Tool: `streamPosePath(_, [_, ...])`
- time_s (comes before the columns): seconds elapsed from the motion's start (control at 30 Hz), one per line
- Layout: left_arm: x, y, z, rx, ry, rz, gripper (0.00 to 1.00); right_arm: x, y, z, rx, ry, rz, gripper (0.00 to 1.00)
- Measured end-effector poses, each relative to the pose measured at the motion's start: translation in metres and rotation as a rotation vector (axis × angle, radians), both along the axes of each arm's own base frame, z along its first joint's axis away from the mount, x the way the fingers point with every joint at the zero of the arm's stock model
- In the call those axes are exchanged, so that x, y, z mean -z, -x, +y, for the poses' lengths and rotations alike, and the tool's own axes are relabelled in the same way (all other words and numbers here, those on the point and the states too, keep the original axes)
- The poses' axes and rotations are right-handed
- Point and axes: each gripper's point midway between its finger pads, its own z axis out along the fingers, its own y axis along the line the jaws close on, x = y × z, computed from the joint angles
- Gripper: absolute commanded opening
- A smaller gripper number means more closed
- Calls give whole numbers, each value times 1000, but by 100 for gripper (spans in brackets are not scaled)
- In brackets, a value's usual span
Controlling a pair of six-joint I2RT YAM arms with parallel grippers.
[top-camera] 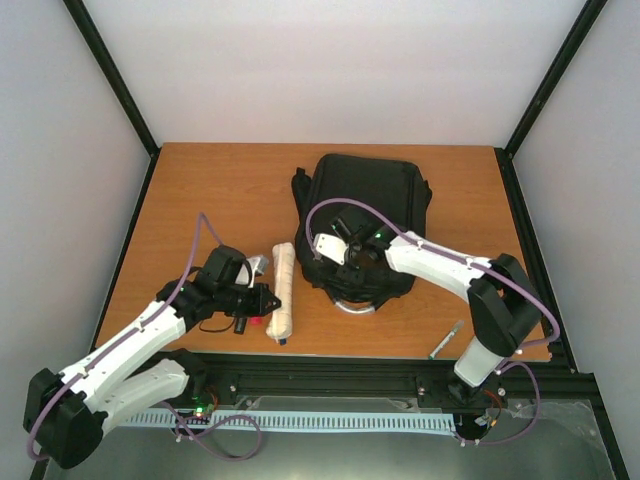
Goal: Pack the student bag
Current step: Place the stationery in the student bag.
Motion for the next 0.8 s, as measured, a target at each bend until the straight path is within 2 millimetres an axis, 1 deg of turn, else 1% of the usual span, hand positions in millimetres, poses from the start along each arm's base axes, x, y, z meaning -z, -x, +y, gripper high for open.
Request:
streamPosePath(0.07, [-2,0,-3,10,16,-1,1,-21,-6,1,9,-14,-36,3])
streamPosePath(0.23, [-13,1,-15,51,87,-14,1,-96,-30,4,56,-82,-186,3])
streamPosePath(0.3, [-16,2,-18,67,108,-16,1,-119,-36,3,72,-104,-226,3])
streamPosePath(0.37, [-20,3,-22,84,129,-18,1,-135,-40,2,85,-118,-247,3])
streamPosePath(0.43, [-24,1,-27,98,153,-26,1,-143,-43,0,97,-127,-253,3])
streamPosePath(0.6, [-29,-10,-47,144,191,-19,1,-154,-45,-2,112,-141,-240,3])
streamPosePath(0.7, [-32,-14,-69,197,195,-18,1,-157,-49,1,120,-150,-222,3])
streamPosePath(0.8, [-39,-12,-96,276,212,-30,1,-157,-52,6,119,-153,-203,3])
